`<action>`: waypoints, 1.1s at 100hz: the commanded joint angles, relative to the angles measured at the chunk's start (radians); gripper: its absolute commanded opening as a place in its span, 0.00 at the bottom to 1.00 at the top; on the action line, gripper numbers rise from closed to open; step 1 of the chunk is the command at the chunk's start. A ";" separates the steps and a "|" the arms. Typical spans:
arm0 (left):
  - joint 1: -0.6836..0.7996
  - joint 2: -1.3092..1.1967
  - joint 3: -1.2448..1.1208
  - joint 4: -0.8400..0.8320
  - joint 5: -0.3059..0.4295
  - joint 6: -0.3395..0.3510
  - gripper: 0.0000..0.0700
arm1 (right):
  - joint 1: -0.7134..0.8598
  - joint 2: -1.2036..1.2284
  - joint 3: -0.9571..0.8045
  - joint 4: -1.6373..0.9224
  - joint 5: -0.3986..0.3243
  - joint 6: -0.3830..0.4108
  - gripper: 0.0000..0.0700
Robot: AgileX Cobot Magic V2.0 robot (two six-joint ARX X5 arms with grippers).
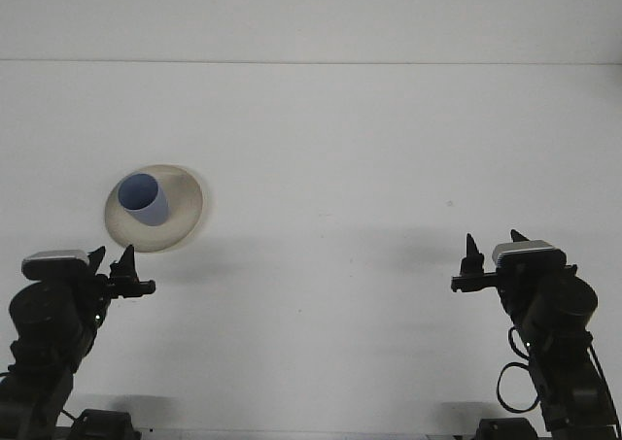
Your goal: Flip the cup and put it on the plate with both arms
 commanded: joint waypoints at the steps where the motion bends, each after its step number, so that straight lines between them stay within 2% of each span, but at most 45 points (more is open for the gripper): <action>1: -0.003 -0.037 -0.043 0.057 0.001 -0.005 0.44 | 0.003 0.003 0.003 0.010 0.000 -0.010 0.70; 21: -0.003 -0.102 -0.138 0.151 0.001 0.000 0.44 | 0.003 0.003 0.003 0.010 0.000 -0.010 0.70; 53: -0.003 -0.100 -0.138 0.164 0.001 0.000 0.42 | 0.003 0.003 0.003 0.010 0.000 -0.011 0.69; 59: -0.003 -0.100 -0.138 0.164 0.001 0.000 0.42 | 0.003 0.003 0.003 0.010 0.000 -0.011 0.61; 65: -0.003 -0.100 -0.138 0.164 0.001 0.000 0.38 | 0.003 0.003 0.003 0.010 0.000 -0.011 0.45; 73: -0.003 -0.100 -0.138 0.164 0.001 0.000 0.16 | 0.003 0.003 0.003 0.010 0.000 -0.011 0.20; 78: -0.003 -0.100 -0.138 0.164 0.001 0.000 0.01 | 0.003 0.003 0.003 0.010 0.000 -0.011 0.08; 82: -0.003 -0.100 -0.138 0.163 0.001 0.000 0.01 | 0.003 0.003 0.003 0.010 0.000 -0.011 0.02; 110: -0.003 -0.101 -0.138 0.162 0.001 0.002 0.02 | 0.003 0.003 0.003 0.010 0.000 -0.011 0.01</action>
